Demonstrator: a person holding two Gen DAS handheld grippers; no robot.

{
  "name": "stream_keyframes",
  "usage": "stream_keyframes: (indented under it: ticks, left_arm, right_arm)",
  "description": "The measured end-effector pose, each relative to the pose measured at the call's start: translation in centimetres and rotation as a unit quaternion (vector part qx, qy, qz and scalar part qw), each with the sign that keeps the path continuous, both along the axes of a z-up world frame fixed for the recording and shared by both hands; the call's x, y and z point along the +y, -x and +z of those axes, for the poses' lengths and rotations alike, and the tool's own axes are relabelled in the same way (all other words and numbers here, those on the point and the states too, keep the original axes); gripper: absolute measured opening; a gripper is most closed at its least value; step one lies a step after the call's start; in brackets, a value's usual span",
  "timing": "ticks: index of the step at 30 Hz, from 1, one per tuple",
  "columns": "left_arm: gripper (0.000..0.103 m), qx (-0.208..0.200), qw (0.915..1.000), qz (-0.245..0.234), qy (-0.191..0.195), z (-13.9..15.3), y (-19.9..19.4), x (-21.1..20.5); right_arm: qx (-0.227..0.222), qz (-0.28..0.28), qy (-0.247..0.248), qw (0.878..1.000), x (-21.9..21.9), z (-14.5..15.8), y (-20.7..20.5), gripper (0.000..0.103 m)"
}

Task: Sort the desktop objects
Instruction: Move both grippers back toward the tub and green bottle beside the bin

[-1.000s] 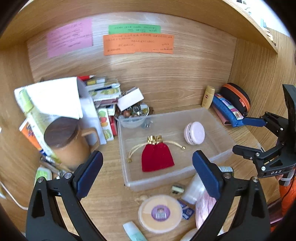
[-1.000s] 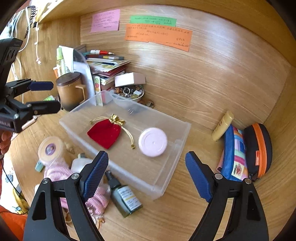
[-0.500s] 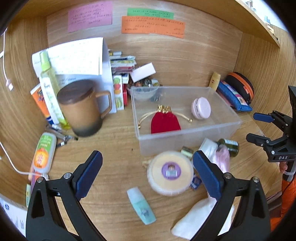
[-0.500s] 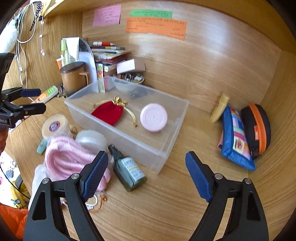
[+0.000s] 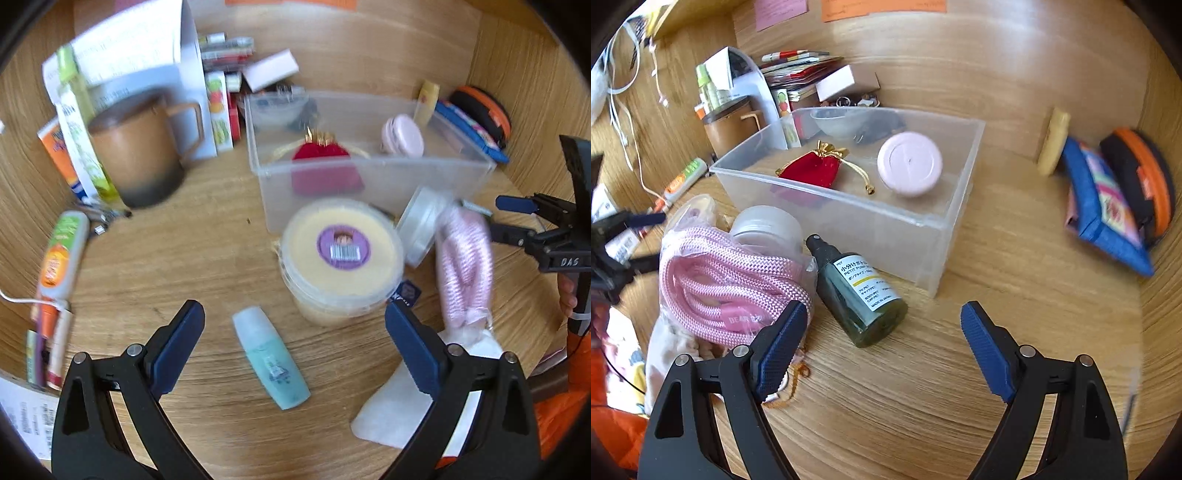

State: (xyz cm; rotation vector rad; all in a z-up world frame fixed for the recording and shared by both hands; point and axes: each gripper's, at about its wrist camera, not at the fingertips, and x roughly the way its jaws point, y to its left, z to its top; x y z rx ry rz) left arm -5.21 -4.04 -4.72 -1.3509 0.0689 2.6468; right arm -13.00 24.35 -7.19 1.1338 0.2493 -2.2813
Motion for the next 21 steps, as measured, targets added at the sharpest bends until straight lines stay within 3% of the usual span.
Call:
stream_keyframes:
  ticks: [10, 21]
  left_arm:
    - [0.099, -0.032, 0.9986, 0.007, -0.041, -1.9, 2.7, 0.0]
    - [0.099, -0.021, 0.9985, -0.006, -0.051, -1.9, 4.3, 0.6]
  right_arm:
    - [-0.022, 0.000, -0.001, 1.000, -0.5, -1.4, 1.1, 0.083]
    - [-0.021, 0.013, -0.002, 1.000, -1.4, -2.1, 1.4, 0.077]
